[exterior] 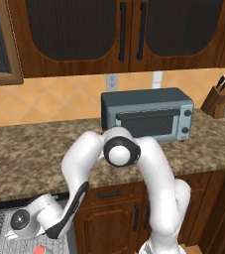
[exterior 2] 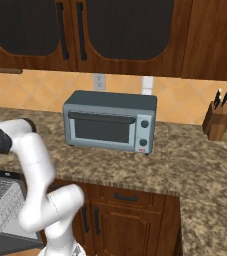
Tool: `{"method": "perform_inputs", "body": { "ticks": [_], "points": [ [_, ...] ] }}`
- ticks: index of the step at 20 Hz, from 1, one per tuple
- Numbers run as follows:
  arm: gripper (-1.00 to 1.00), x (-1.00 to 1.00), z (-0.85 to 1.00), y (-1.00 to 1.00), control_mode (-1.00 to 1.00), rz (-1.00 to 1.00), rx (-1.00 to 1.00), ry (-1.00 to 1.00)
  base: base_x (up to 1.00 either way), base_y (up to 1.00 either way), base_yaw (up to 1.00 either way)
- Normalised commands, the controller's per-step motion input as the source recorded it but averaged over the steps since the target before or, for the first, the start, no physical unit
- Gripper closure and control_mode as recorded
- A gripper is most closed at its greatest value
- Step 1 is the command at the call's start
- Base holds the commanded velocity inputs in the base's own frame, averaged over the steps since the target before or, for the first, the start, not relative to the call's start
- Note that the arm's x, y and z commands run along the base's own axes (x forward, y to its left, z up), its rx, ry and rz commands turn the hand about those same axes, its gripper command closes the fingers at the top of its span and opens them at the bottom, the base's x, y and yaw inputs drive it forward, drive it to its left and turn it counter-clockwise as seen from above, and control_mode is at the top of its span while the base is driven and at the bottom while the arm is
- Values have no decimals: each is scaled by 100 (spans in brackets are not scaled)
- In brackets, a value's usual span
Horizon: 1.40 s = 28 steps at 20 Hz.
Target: Pick up the cup and bowl from the counter, place them in the dishwasher, and close the dishwasher door.
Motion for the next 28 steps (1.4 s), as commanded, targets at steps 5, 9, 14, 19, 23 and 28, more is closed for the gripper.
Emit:
{"method": "perform_inputs", "body": {
  "ticks": [5,9,14,19,23,28],
  "points": [
    [-100,3,100,0,-100,23,30,0,0,0,0],
    [-100,16,100,0,-100,20,25,18,0,0,0],
    [-100,16,100,2,-100,20,-1,35,0,0,0],
    [-100,27,100,20,-100,9,-17,36,0,0,0],
    [-100,4,100,48,-100,1,-46,15,0,0,0],
    [-100,54,100,56,-100,0,-56,35,0,0,0]
  ]
}}
